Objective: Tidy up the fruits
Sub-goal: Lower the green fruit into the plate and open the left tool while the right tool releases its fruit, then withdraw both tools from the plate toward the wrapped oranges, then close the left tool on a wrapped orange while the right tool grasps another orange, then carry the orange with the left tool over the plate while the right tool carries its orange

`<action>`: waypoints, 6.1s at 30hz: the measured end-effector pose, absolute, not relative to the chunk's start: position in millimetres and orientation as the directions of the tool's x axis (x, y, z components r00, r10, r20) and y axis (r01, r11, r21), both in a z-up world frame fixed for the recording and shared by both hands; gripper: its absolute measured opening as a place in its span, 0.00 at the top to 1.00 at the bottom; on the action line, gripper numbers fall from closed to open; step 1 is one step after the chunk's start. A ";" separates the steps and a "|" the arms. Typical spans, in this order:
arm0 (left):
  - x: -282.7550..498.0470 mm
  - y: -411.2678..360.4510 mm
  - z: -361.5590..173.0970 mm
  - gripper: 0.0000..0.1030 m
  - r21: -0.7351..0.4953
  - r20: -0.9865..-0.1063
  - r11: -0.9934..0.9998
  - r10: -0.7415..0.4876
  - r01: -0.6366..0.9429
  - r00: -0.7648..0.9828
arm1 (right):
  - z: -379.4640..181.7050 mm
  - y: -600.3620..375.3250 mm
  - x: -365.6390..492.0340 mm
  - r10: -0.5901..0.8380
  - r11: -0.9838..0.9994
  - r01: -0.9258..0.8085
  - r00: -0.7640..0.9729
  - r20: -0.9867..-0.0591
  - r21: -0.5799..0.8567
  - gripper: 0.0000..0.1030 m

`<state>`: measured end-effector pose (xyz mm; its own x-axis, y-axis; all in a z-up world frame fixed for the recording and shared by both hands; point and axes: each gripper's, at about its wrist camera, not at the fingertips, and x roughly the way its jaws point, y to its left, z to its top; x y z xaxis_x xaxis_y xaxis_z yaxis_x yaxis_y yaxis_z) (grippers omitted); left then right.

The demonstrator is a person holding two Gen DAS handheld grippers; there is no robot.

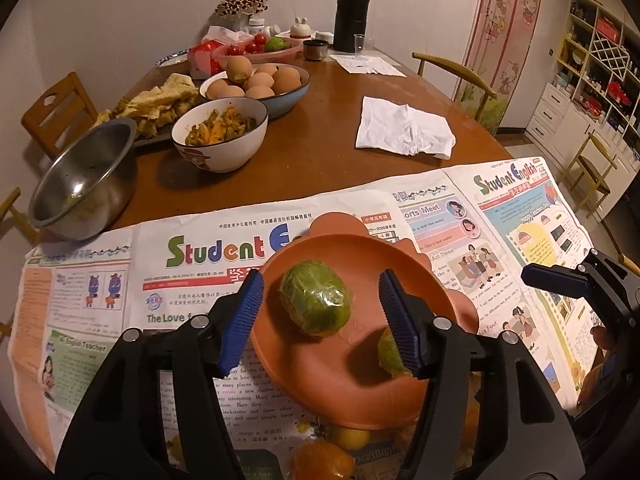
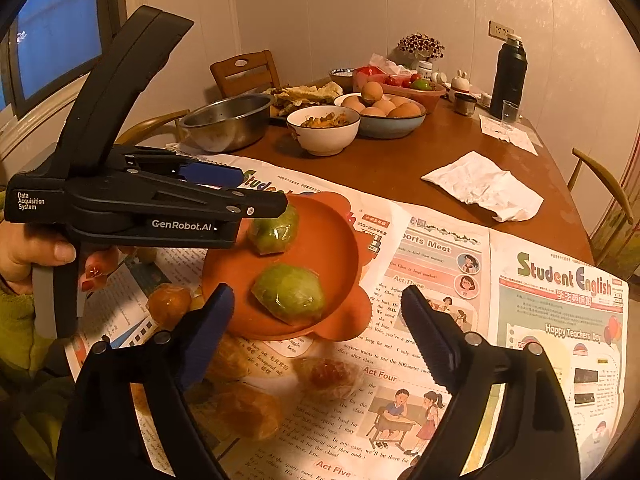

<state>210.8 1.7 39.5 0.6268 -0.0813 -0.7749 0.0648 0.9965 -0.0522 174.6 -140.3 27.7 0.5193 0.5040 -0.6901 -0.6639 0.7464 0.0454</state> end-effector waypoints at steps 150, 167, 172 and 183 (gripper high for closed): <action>65.0 -37.0 -10.8 0.75 -0.207 -0.810 0.960 -0.276 0.188 0.517 | -8.8 -152.4 122.5 0.574 0.660 -0.740 0.382 -0.725 0.132 0.62; 103.4 5.3 32.5 0.75 -0.172 -0.756 0.979 -0.202 0.108 0.622 | 22.5 -150.7 139.7 0.584 0.676 -0.730 0.451 -0.675 0.098 0.62; 116.7 7.1 33.5 0.75 -0.163 -0.761 0.981 -0.196 0.110 0.619 | 27.9 -146.8 147.9 0.584 0.678 -0.730 0.463 -0.666 0.087 0.62; 141.4 1.5 27.5 0.75 -0.147 -0.781 0.982 -0.191 0.122 0.594 | 31.2 -141.2 164.5 0.594 0.670 -0.737 0.464 -0.657 0.084 0.62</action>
